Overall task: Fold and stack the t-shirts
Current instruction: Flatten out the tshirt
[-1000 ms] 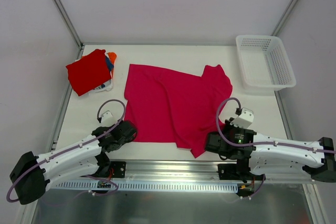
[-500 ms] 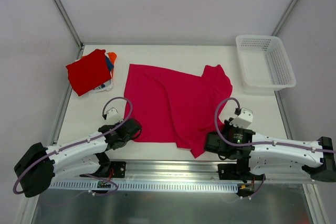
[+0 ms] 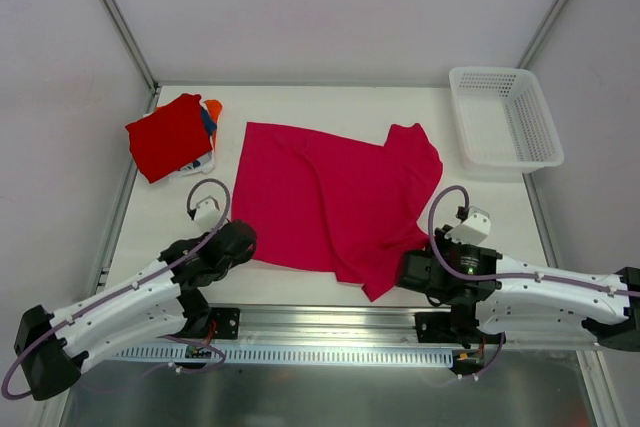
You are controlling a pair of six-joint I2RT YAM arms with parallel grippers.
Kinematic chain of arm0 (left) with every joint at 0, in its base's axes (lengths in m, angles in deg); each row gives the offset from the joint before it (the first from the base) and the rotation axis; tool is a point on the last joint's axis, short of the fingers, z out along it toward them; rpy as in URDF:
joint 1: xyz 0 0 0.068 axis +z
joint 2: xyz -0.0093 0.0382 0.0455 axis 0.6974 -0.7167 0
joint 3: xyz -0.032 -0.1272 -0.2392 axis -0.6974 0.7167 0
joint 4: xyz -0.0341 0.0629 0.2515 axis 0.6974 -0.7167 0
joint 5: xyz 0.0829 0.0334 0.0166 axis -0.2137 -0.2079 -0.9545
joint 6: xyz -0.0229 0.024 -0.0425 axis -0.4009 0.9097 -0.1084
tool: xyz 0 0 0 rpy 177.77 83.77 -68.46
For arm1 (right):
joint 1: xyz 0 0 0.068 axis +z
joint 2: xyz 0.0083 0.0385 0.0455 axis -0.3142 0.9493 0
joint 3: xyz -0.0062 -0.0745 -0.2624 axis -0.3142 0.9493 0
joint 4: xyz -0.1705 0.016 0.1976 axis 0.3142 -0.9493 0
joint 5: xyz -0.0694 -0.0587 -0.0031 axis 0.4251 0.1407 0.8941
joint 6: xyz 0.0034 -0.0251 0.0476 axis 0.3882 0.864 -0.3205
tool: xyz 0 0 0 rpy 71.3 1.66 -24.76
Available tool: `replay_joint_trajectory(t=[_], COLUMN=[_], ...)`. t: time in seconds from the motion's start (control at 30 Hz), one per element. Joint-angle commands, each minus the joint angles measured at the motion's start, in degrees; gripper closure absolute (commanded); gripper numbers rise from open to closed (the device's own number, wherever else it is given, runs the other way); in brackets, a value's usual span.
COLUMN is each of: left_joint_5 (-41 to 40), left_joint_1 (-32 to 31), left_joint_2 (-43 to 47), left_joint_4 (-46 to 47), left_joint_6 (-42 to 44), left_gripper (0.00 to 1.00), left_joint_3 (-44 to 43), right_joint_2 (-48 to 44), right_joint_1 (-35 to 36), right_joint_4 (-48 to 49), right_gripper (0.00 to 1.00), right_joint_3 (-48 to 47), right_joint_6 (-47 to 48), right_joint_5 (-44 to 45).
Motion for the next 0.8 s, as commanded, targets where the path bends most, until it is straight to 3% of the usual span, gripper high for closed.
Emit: replay_joint_trajectory(t=[0.0,0.23,0.6,0.63,0.67,0.7,0.73,0.77], left_joint_5=[-1.85,-7.73,-13.54,-13.81,-13.98,-14.07,-14.07,-14.16], left_joint_1=[-0.51,-0.43,-0.43,-0.43,-0.43,-0.43,-0.43,-0.43], left_joint_2=[4.93,12.15,15.05,14.88,14.53,14.27,14.18,14.09], left_joint_4=[-8.56,-19.90,-25.01,-25.18,-25.27,-25.27,-25.27,-25.36], left_joint_6=[2.00,1.39,1.55,1.64,1.73,1.73,1.73,1.73], left_gripper=[1.00,1.00,1.00,1.00,1.00,1.00,1.00,1.00], left_joint_3=[-3.48,-8.66,-13.94,-14.12,-14.38,-14.56,-14.65,-14.65], right_joint_2=[-2.43,-1.90,-7.61,-7.88,-8.05,-8.23,-8.58,-8.67], right_joint_1=[0.10,0.10,-2.63,-3.06,-3.16,-3.33,-3.59,-3.68], right_joint_4=[-18.12,-19.44,-19.35,-19.26,-19.35,-19.35,-19.35,-19.35], right_gripper=[1.00,1.00,0.99,0.90,0.45,0.19,0.01,0.01], right_joint_3=[0.15,-0.90,-1.17,-1.60,-1.69,-1.78,-1.87,-1.96], right_joint_6=[-0.75,-0.49,0.73,1.35,1.79,2.23,2.67,2.85], right_joint_5=[0.38,1.52,3.54,3.63,3.63,3.54,3.37,3.10])
